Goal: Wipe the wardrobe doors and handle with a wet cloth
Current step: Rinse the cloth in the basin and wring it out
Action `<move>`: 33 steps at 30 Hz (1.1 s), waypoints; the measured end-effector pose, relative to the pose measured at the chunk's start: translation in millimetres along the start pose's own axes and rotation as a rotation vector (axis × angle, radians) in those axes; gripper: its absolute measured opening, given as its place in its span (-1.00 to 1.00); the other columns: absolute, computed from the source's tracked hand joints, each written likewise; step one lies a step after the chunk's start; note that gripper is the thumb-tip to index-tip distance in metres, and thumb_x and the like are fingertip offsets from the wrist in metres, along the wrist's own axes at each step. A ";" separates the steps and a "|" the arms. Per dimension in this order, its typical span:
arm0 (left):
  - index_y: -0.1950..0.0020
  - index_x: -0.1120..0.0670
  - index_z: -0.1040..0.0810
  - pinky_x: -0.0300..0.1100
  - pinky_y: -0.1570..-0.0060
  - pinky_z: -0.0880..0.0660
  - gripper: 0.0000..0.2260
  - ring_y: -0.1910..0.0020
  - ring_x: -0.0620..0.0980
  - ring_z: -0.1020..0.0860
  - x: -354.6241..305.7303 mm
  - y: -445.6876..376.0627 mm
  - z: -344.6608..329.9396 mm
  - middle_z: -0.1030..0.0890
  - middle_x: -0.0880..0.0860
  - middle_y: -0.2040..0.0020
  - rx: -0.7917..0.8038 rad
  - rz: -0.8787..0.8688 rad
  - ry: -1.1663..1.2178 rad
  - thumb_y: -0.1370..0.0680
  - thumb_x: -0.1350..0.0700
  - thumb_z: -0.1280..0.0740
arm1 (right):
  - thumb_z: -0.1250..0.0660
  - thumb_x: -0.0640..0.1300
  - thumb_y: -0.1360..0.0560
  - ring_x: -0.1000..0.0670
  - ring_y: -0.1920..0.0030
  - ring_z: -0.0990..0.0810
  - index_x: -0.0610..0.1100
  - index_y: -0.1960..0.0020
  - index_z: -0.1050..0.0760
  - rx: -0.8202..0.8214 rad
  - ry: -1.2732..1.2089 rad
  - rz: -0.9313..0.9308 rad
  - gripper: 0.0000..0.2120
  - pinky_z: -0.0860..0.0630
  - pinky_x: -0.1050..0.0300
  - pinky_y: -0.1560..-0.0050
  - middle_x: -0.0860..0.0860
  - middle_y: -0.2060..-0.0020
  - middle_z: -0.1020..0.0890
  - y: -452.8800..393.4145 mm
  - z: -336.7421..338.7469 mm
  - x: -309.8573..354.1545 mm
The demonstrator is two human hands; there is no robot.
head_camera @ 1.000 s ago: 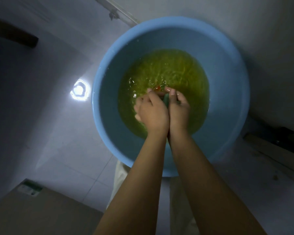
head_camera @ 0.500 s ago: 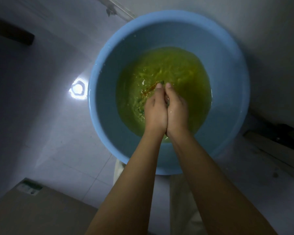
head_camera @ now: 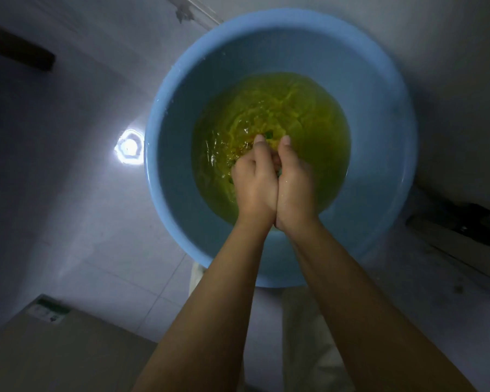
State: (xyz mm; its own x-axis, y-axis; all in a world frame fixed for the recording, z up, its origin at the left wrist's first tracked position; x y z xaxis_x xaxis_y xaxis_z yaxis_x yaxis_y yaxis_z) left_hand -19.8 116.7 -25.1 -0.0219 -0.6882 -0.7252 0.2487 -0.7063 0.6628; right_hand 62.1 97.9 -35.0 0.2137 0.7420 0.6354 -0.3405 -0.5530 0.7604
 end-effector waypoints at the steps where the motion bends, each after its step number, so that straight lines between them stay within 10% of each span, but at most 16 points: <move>1: 0.58 0.00 -0.27 -0.26 0.48 -0.22 -0.44 0.59 -0.20 -0.30 0.6 1.3 -0.5 -0.33 -0.11 0.66 0.002 -0.008 -0.006 -0.66 0.15 -0.10 | -0.13 0.01 -0.64 0.06 0.30 -0.59 -0.22 0.27 -0.53 -0.004 0.001 -0.005 -0.57 -0.48 0.19 0.25 -0.05 0.38 -0.58 0.6 1.4 -1.4; 14: 0.56 -0.06 -0.42 -0.18 0.38 -0.23 -0.49 0.52 -0.16 -0.35 -16.2 33.2 1.1 -0.39 -0.12 0.59 0.004 -0.180 -0.038 -0.56 0.02 0.03 | -0.12 0.05 -0.63 0.03 0.29 -0.59 -0.09 0.42 -0.50 -0.014 -0.021 -0.020 -0.49 -0.51 0.05 0.08 0.04 0.47 -0.59 27.3 16.9 5.4; 19: 0.07 -0.11 -0.60 -0.11 -0.13 -0.44 -0.50 -0.07 -0.07 -0.56 -28.9 52.2 -1.0 -0.64 -0.05 -0.04 0.093 0.047 -0.053 -0.64 -0.20 0.12 | -0.03 0.29 -0.56 -0.04 -0.09 -0.60 -0.02 -0.02 -0.53 0.137 0.163 0.015 -0.54 -0.49 -0.11 -0.21 -0.06 -0.03 -0.64 43.3 21.9 36.7; 25: -0.15 -0.02 -0.59 -0.19 0.15 -0.55 -0.66 0.02 -0.02 -0.61 -107.4 114.3 1.8 -0.64 0.05 -0.07 0.352 0.139 0.143 -0.67 -0.03 -0.03 | -0.03 0.15 -0.62 -0.05 -0.18 -0.52 0.08 -0.09 -0.43 0.222 0.275 0.120 -0.75 -0.41 -0.14 -0.29 -0.03 -0.15 -0.54 92.3 59.1 121.0; 29: -0.06 0.03 -0.59 -0.09 0.10 -0.58 -0.84 0.04 0.00 -0.60 -170.2 164.9 18.0 -0.63 0.05 0.01 0.286 0.012 0.176 -0.63 0.12 -0.21 | -0.20 0.27 -0.40 -0.02 -0.25 -0.50 0.15 -0.06 -0.43 0.353 0.305 0.182 -0.69 -0.41 -0.14 -0.32 -0.02 -0.25 -0.50 139.5 71.0 179.1; 33: 0.03 0.09 -0.59 -0.11 0.12 -0.60 -0.90 0.11 0.00 -0.61 -228.8 231.5 39.9 -0.64 0.05 0.11 0.169 -0.076 0.237 -0.59 0.18 -0.28 | -0.23 -0.04 -0.60 0.01 -0.22 -0.51 0.07 -0.21 -0.44 0.485 0.393 0.325 -0.81 -0.45 0.12 -0.26 0.02 -0.16 -0.54 212.6 89.3 247.4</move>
State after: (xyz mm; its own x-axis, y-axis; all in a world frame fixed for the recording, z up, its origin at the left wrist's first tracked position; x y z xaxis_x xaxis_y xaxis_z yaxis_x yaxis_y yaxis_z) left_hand 4.2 104.0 301.7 0.1973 -0.5888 -0.7838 0.0902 -0.7852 0.6126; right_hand 124.4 130.0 295.8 -0.2073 0.5420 0.8144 0.1349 -0.8087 0.5725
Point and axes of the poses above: each hand's wrist, its own y-axis away from the middle knuckle, its own z-axis out of the back of the hand, x = y × z, the point moved 7 cm from there along -y, towards the middle knuckle
